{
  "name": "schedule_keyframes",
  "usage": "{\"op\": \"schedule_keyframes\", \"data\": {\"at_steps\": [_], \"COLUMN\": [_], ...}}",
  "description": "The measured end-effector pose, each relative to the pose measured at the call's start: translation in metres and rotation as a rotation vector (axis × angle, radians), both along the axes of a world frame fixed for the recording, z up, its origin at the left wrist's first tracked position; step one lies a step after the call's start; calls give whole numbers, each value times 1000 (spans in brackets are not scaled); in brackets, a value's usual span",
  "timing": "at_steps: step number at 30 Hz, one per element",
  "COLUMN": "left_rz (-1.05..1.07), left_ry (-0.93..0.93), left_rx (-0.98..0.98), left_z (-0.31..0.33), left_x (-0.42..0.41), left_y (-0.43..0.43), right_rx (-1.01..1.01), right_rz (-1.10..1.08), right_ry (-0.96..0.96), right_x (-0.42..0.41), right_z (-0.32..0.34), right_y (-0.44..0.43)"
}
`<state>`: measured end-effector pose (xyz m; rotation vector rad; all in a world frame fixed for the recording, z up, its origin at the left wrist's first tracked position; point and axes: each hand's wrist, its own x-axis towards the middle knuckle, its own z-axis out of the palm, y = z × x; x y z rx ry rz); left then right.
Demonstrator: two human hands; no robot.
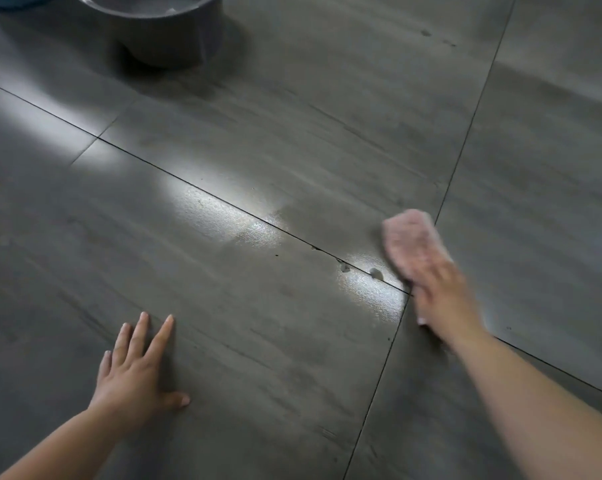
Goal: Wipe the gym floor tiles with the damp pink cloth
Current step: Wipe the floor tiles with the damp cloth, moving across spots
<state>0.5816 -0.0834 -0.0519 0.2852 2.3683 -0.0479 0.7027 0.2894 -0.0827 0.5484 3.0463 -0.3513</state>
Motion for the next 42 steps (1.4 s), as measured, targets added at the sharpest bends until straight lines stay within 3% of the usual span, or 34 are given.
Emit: {"op": "schedule_keyframes", "data": {"at_steps": [3, 5, 7, 11, 13, 15, 19, 22, 25, 27, 29, 33, 36, 38, 42], "left_rz": [-1, -7, -10, -55, -146, -205, -327, -351, -374, -347, -254, -170, -176, -185, -146], "left_ry": [-17, -21, 1, 57, 41, 33, 3, 28, 19, 31, 82, 98, 44, 32, 7], "left_rx": [29, 33, 66, 244, 301, 292, 149, 166, 166, 139, 104, 67, 46, 29, 25], "left_z": [-2, -1, 0, 3, 2, 0, -3, -5, -4, -2, 0, 2, 4, 5, 5], "left_x": [-1, -2, -1, 15, 26, 30, 29, 30, 27, 24, 22, 21, 17, 13, 16], "left_y": [5, 7, 10, 43, 67, 83, 78, 72, 70, 63, 53, 31, 22, 15, 5], "right_rx": [-102, -142, -137, -25, 8, 73, 105, 76, 23, -30, -52, -43, 7, 138, 155], "right_rz": [-642, -821, -659, 59, 391, 456, -12, -426, -828, -987, -893, -115, 425, 477, 26], "right_ry": [-23, -63, -56, -7, 5, -21, 29, 48, 65, 84, 101, 156, 147, 171, 183], "right_x": [38, 36, 31, 36, 40, 49, 101, 145, 138, 110, 89, 76, 83, 79, 62], "right_z": [6, 3, -3, -13, -14, -19, -27, -16, -12, -10, -16, -28, -36, -38, -29], "right_y": [18, -11, -55, -140, -139, -106, -10, 41, 35, 0, -52, -177, -178, -134, -35]}}
